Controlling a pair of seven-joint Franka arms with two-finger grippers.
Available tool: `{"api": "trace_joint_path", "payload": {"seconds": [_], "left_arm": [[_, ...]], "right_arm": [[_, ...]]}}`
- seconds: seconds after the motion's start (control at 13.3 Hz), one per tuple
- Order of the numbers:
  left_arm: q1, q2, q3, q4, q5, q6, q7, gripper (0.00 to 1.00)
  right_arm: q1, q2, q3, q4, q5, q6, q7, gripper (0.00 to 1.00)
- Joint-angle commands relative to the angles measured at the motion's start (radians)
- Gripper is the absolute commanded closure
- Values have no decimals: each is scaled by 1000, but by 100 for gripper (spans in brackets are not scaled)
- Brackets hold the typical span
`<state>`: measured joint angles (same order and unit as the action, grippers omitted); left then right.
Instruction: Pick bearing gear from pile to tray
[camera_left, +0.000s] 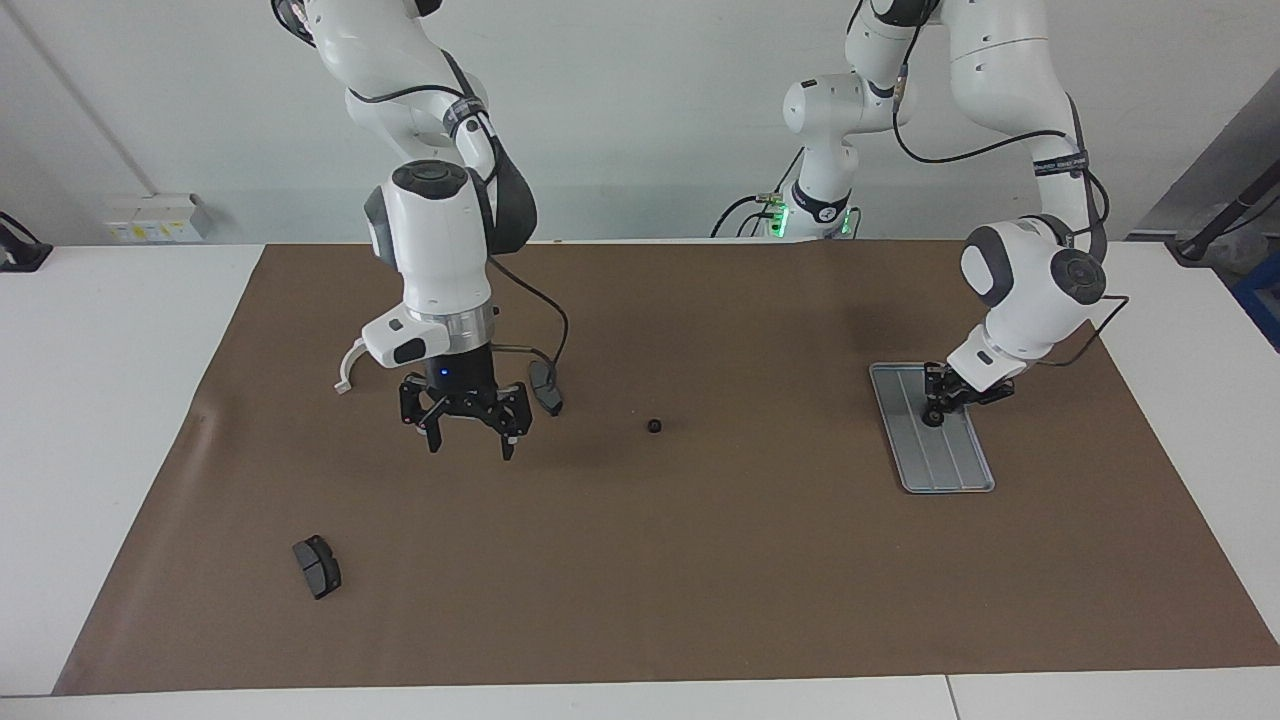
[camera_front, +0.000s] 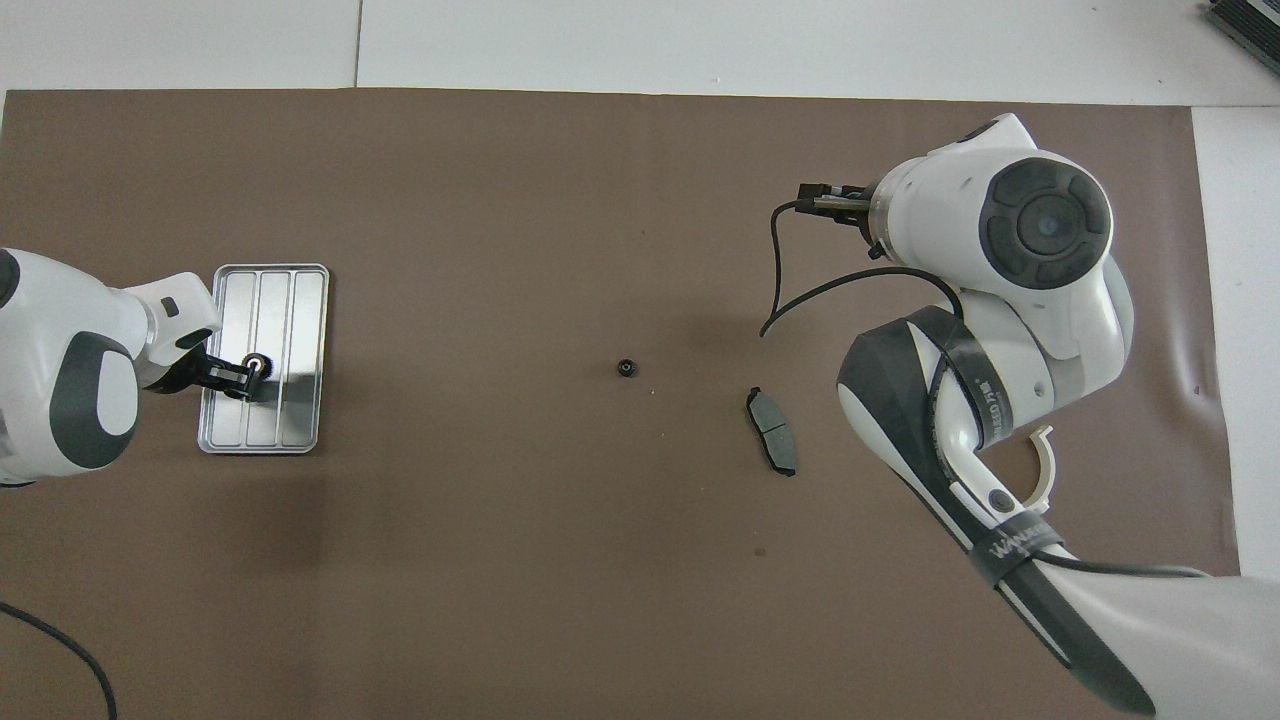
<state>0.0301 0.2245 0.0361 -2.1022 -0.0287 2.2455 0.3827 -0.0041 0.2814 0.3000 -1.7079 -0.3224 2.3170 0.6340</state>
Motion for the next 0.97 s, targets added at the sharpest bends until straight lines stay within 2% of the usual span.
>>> {"api": "trace_joint_path", "payload": {"seconds": [0.0, 0.07, 0.15, 0.22, 0.45, 0.52, 0.67, 0.82, 0.9], "left_arm": [[-44, -40, 8, -47, 3, -1, -39, 78], [-44, -40, 8, -47, 3, -1, -38, 73], [-42, -40, 8, -47, 3, -1, -36, 62], [-42, -40, 8, -47, 3, -1, -33, 45], [-38, -40, 10, -26, 3, -1, -33, 22], [-39, -45, 10, -9, 3, -12, -34, 18], [-41, -45, 8, 72, 3, -97, -47, 18], [-50, -30, -5, 166, 4, -187, -164, 20], [-103, -25, -8, 188, 4, -202, -250, 21]], "right_arm": [[-8, -45, -24, 28, -3, -95, -83, 0], [-8, -73, -39, 28, 15, -126, -117, 0], [-8, -102, -63, 28, 57, -155, -146, 0], [-5, -131, -90, 28, 109, -195, -193, 0], [-2, -209, -177, 30, 190, -313, -347, 0], [0, -232, -203, 39, 207, -361, -388, 0], [0, -245, -240, 89, 215, -482, -457, 0], [-2, -248, -261, 135, 230, -577, -473, 0], [-2, -252, -280, 158, 267, -621, -474, 0]]}}
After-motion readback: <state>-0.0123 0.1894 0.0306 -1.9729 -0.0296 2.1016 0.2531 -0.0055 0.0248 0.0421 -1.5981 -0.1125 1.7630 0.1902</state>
